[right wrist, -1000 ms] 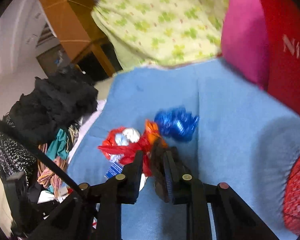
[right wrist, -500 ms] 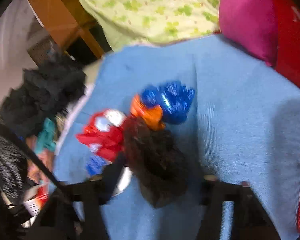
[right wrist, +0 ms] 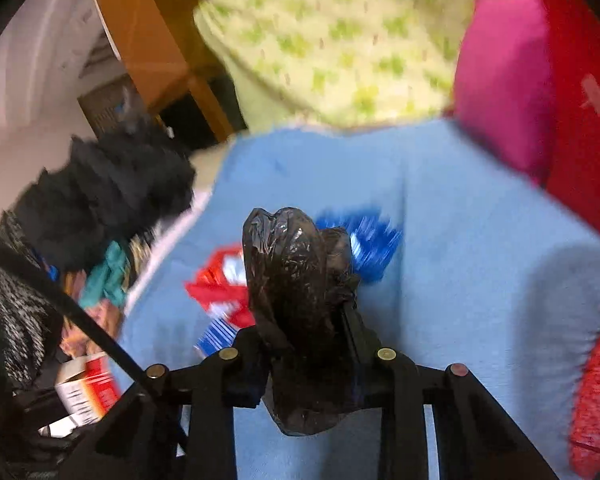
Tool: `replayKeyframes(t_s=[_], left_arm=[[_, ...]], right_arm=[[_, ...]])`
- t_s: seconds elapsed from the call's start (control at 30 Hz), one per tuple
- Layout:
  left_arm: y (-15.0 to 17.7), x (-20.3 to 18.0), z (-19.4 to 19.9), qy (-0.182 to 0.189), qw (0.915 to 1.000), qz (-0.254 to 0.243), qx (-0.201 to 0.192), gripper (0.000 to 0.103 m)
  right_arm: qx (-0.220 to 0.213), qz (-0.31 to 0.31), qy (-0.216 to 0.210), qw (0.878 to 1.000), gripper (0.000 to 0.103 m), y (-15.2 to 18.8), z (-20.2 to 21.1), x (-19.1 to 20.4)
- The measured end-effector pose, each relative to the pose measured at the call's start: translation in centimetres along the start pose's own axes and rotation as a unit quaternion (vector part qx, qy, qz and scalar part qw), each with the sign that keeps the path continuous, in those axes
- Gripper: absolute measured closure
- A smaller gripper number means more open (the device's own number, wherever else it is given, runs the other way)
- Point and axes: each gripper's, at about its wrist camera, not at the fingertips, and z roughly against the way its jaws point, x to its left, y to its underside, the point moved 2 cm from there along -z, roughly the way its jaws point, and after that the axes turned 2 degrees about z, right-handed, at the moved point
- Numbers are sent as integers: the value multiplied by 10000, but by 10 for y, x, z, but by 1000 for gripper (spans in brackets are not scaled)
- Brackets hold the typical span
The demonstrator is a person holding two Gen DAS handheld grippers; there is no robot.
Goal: Collect trash
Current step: 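Carry the box and black bag over the red mesh basket and open both grippers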
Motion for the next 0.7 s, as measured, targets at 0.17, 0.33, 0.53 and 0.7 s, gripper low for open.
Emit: replayKeyframes(t_s=[0.17,0.33,0.53,0.7], left_arm=[[-30,-66,1,454,9972,-575,-157,55],[-59,-152,-6,1049,9864,-1213,-370,55],[-86,-237,-22,1684,9705,-1661,-473,55],[-100,-267,-40,2072,9637,-1632,-421,55]], right_arm=[[-1317,-157,432,9902,71,-12,101,-19],[-2466,-999,1268,9556,70,20,188,-71],[-2645,-2001,1627,9293,70,45,219,-135],[-2691,-2696,1281,9157,68,58,236,-173]])
